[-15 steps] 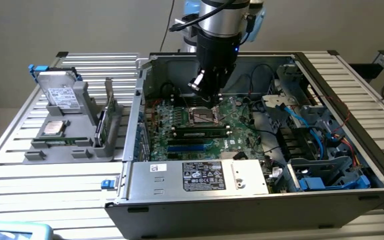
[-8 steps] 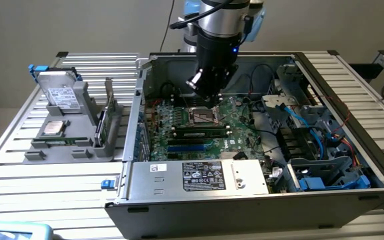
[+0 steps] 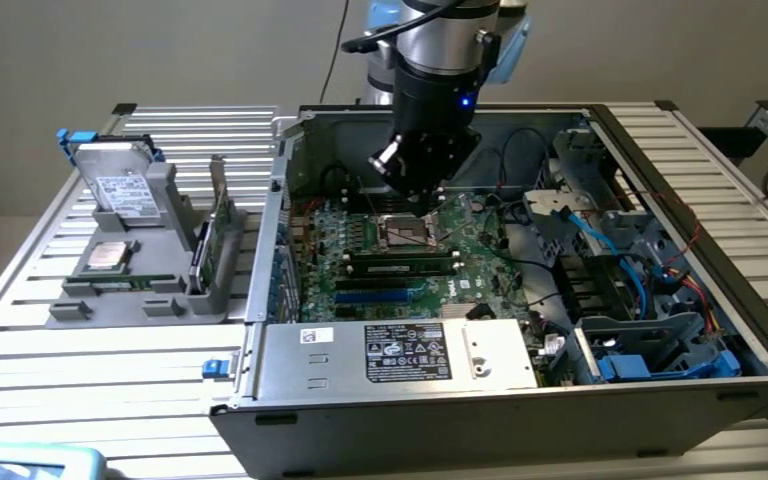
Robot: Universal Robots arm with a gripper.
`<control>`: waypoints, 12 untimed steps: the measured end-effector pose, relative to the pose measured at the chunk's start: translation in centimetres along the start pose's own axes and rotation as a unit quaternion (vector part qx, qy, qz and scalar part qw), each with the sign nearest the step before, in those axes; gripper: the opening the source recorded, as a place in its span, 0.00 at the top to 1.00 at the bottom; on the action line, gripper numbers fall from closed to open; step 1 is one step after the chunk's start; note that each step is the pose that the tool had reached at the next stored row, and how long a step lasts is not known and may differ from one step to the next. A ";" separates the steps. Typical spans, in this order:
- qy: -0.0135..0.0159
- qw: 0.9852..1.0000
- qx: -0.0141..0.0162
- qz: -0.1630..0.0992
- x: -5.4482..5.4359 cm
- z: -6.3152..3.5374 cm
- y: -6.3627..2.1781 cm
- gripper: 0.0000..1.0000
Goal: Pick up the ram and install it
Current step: 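Press down the ram until it locks into place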
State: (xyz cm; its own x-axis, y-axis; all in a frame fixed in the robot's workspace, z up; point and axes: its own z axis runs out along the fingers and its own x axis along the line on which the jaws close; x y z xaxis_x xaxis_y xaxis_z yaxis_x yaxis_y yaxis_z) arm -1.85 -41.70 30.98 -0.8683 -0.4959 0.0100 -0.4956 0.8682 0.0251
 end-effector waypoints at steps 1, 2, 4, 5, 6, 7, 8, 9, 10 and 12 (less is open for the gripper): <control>0.000 1.000 0.000 0.008 0.0 0.00 0.00 0.89; 0.000 1.000 0.000 0.017 0.0 0.00 0.00 0.89; -0.001 0.999 0.000 0.033 0.0 0.00 0.00 0.89; -0.001 0.999 0.000 0.042 0.0 0.00 0.00 0.89; -0.001 0.999 -0.001 0.050 0.0 0.00 0.00 0.89; -0.001 0.998 -0.001 0.059 0.0 0.00 0.00 0.89; -0.002 0.998 -0.001 0.067 0.0 0.00 0.00 0.89; -0.002 0.997 -0.001 0.075 0.0 0.00 0.00 0.89; -0.002 0.996 -0.001 0.084 0.0 0.00 0.00 0.89; -0.003 0.995 -0.001 0.100 0.0 0.00 0.00 0.89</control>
State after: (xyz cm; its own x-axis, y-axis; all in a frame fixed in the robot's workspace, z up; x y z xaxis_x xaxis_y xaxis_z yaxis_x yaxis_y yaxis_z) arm -1.85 -41.70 30.97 -0.9497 -0.3130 0.0099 -0.3126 0.9495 0.0251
